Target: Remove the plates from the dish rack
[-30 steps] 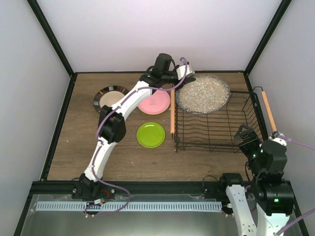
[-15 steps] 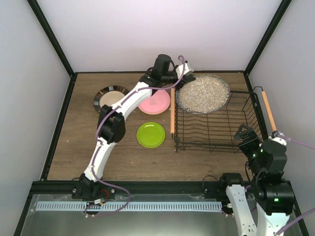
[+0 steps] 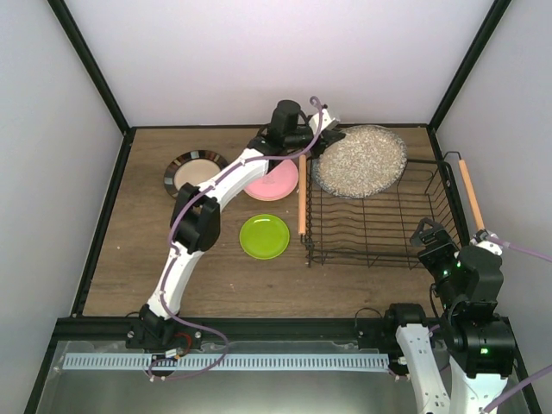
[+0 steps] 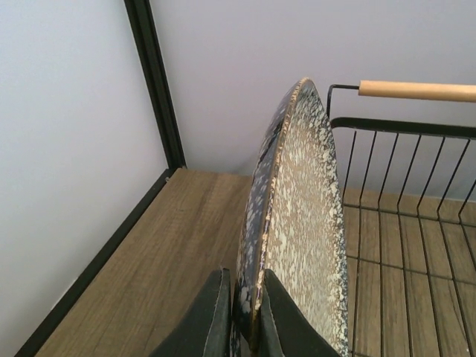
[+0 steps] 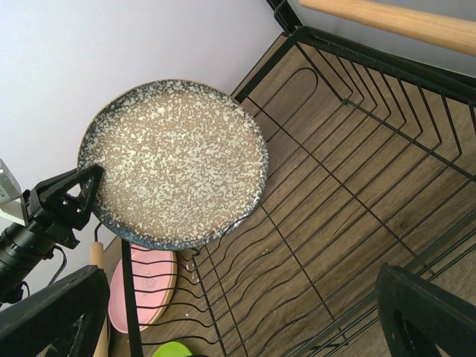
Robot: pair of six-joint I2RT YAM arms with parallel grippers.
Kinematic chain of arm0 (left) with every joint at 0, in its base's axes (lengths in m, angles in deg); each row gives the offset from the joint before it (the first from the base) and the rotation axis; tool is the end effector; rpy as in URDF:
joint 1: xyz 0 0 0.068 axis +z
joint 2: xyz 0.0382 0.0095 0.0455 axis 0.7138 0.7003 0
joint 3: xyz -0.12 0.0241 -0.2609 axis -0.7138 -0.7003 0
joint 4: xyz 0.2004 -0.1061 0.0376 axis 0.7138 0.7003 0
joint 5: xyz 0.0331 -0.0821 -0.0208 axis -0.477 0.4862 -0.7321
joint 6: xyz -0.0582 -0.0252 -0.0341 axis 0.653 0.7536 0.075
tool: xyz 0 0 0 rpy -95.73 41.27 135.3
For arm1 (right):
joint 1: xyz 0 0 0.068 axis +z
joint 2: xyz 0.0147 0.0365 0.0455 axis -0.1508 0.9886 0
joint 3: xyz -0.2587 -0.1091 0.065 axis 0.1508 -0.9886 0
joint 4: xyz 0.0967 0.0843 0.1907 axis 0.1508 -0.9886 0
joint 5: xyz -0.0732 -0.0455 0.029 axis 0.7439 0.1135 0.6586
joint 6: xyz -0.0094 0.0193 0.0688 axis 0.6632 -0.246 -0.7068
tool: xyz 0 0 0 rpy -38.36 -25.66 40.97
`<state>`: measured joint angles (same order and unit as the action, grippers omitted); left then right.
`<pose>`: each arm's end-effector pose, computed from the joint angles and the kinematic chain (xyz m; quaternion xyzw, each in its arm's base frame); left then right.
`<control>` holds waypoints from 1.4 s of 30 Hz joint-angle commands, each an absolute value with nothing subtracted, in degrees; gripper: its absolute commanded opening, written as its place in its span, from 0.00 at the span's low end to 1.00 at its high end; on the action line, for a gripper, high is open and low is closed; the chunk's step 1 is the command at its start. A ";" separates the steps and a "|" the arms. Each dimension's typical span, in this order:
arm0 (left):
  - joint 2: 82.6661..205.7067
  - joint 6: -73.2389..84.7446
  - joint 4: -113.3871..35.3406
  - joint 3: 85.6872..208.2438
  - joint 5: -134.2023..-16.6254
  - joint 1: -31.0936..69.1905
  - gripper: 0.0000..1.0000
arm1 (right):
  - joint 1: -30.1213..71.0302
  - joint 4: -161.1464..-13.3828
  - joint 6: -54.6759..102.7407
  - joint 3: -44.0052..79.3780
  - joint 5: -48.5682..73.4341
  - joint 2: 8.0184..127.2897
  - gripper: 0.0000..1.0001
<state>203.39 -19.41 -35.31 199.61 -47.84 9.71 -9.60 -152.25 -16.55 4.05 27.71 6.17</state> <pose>0.4291 -0.3529 0.3119 0.4848 0.5875 -0.3499 0.5453 -0.0061 -0.0079 0.3416 0.3744 0.7449 0.1656 0.5268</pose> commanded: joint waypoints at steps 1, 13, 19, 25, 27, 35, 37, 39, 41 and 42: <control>195.29 -11.75 -51.02 202.24 -45.96 8.20 0.04 | -9.02 -152.99 -16.18 4.67 27.72 5.39 1.00; 187.18 -6.44 -55.97 201.50 -45.81 8.54 0.04 | -9.02 -151.27 -15.61 3.52 26.31 5.81 1.00; 184.07 -2.44 -57.49 201.95 -48.37 10.97 0.04 | -9.02 -149.69 -15.83 2.41 25.44 5.99 1.00; 179.85 6.94 -56.45 203.36 -50.09 21.31 0.04 | -9.02 -147.93 -16.00 0.98 25.19 6.09 1.00; 177.68 11.53 -55.87 202.39 -49.29 26.19 0.04 | -9.07 -146.99 -16.21 0.05 24.81 6.01 1.00; 162.48 33.23 -59.82 182.02 -44.09 50.87 0.04 | -9.02 -141.01 -17.09 -5.18 21.98 6.76 1.00; 158.15 39.11 -61.44 174.36 -41.84 57.06 0.04 | -9.02 -138.86 -17.20 -6.87 21.23 7.45 1.00; 153.42 43.22 -61.77 166.52 -39.84 62.66 0.04 | -9.02 -136.55 -17.14 -8.24 20.23 8.36 1.00; 148.73 47.07 -61.35 159.19 -37.44 67.88 0.04 | -9.02 -134.39 -16.94 -9.27 19.33 9.66 1.00; 146.36 48.98 -60.84 155.66 -36.16 70.53 0.04 | -9.05 -133.36 -16.78 -9.64 18.89 10.28 1.00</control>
<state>157.75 32.63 -49.35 163.50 -45.22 65.56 -9.60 -139.66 -16.77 -8.45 21.27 8.09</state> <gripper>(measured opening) 0.079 0.997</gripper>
